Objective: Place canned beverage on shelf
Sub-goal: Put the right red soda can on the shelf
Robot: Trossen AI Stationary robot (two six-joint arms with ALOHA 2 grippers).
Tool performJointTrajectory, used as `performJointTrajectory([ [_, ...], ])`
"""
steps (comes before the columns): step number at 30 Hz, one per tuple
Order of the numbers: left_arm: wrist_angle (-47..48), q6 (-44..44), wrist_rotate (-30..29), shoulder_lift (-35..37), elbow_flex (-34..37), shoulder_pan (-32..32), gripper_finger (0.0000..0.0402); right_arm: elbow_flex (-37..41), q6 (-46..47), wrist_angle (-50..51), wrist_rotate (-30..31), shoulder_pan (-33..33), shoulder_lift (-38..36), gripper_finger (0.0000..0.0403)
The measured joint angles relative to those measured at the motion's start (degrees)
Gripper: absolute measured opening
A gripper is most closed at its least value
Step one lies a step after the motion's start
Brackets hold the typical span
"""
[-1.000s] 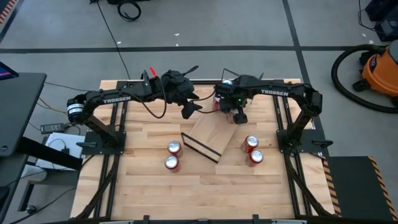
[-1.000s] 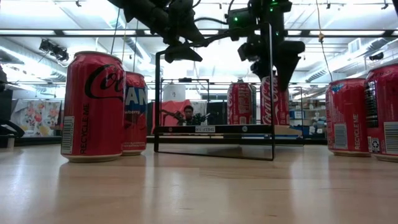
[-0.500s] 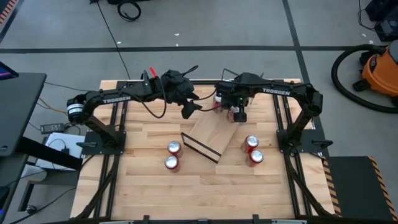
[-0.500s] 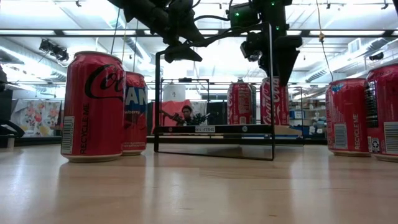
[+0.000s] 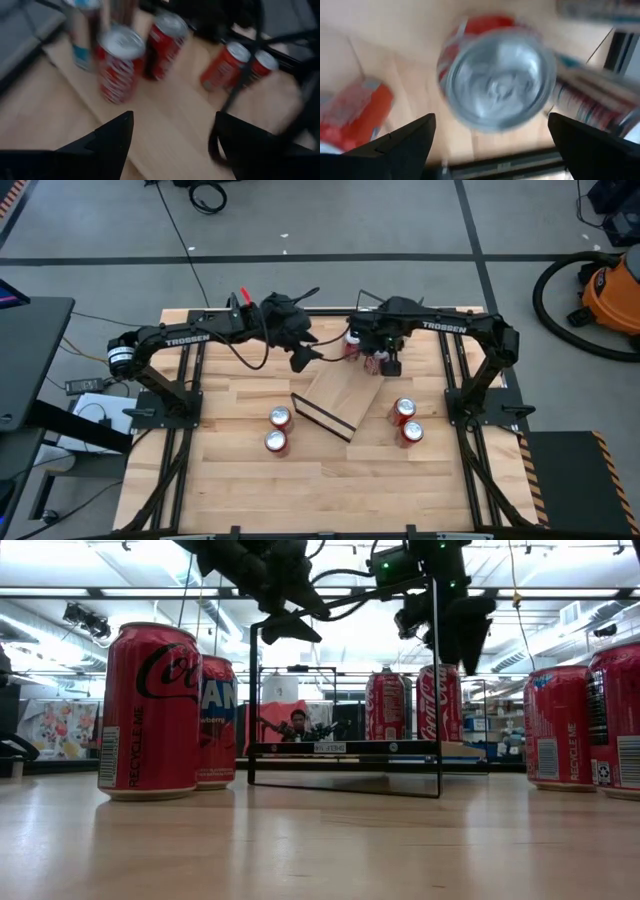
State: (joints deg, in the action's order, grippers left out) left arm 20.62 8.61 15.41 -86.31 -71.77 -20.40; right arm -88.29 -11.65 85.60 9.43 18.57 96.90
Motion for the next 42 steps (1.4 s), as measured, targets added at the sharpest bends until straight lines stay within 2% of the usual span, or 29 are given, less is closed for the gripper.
performJointTrajectory([
  [6,5.1,3.2,10.6,1.6,-0.1,-1.3,0.0290,0.0,6.3,1.0,-1.6,-0.2,-4.5,0.0396],
  [9,13.4,3.7,13.8,2.4,-1.6,-1.6,0.0290,0.0,10.9,-0.4,-1.8,-0.3,-7.3,0.0396],
  [15,31.5,-0.9,13.3,3.5,-4.4,2.3,0.0290,0.0,21.6,-3.2,1.3,-1.3,-12.5,0.0396],
  [18,32.8,-1.3,8.7,4.9,-4.8,5.4,0.0290,0.0,23.8,-5.6,0.4,-2.8,-14.7,0.0396],
  [23,28.1,7.2,2.4,6.9,-4.8,8.5,0.0290,1.0,28.8,-6.2,-4.6,-7.0,-17.2,0.0396],
  [29,19.1,21.2,-4.4,7.6,-4.8,9.4,0.0290,7.3,41.1,-6.6,-7.0,-14.3,-20.5,0.0396],
  [35,12.7,34.4,-5.3,7.7,-4.8,9.7,0.0290,15.6,54.9,-7.8,-6.1,-19.2,-22.7,0.0396],
  [42,12.0,42.9,-5.3,7.7,-4.8,11.7,0.0290,26.2,61.2,-14.6,-6.6,-21.8,-23.5,0.0399],
])
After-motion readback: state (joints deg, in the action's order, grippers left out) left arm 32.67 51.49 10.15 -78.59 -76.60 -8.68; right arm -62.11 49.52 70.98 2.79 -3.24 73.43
